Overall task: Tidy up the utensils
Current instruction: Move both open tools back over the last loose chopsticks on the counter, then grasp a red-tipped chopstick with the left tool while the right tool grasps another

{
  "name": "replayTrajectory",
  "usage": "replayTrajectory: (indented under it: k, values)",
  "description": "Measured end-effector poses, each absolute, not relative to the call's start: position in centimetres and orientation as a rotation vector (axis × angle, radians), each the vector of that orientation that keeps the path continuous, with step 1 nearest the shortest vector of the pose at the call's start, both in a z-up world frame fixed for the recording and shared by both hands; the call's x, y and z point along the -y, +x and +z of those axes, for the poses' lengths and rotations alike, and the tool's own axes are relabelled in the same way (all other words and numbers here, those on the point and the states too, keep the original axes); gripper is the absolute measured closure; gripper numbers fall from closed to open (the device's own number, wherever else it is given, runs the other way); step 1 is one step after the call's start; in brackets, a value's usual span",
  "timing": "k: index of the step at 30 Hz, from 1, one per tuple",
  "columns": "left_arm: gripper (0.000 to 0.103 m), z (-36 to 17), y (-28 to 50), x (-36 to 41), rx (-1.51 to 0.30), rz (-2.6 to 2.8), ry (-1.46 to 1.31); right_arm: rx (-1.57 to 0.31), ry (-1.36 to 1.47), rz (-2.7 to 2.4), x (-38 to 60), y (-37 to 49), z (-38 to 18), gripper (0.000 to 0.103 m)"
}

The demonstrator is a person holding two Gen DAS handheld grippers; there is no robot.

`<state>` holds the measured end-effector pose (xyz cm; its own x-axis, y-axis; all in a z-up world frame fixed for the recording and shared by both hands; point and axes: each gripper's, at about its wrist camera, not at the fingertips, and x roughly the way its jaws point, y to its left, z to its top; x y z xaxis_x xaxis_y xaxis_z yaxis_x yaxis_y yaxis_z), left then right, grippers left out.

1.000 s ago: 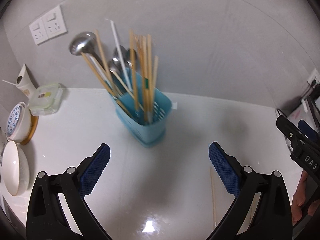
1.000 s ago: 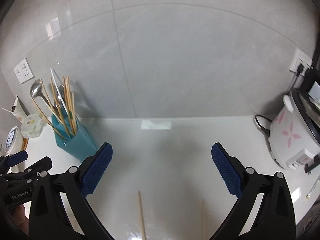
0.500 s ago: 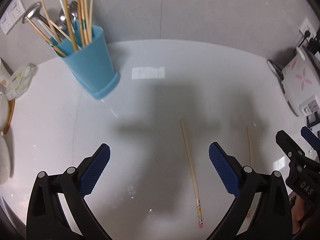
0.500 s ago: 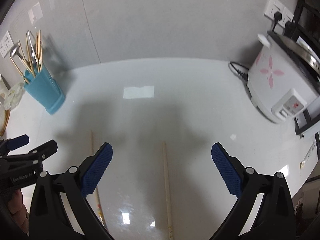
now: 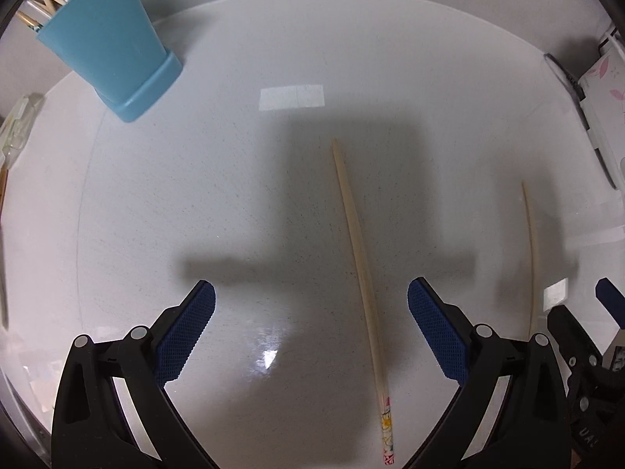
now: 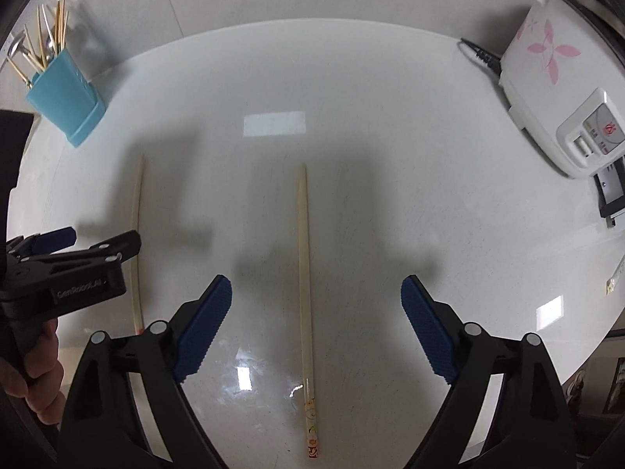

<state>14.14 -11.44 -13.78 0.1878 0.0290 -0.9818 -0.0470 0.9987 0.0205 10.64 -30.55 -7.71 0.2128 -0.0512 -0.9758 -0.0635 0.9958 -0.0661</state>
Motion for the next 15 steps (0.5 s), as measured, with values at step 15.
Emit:
replayTrajectory:
  k: [15]
  values:
    - [0.035, -14.6, 13.9, 12.3, -1.414, 0.051, -0.024, -1.499, -0.102, 0.061, 29.3, 11.5, -9.6, 0.052]
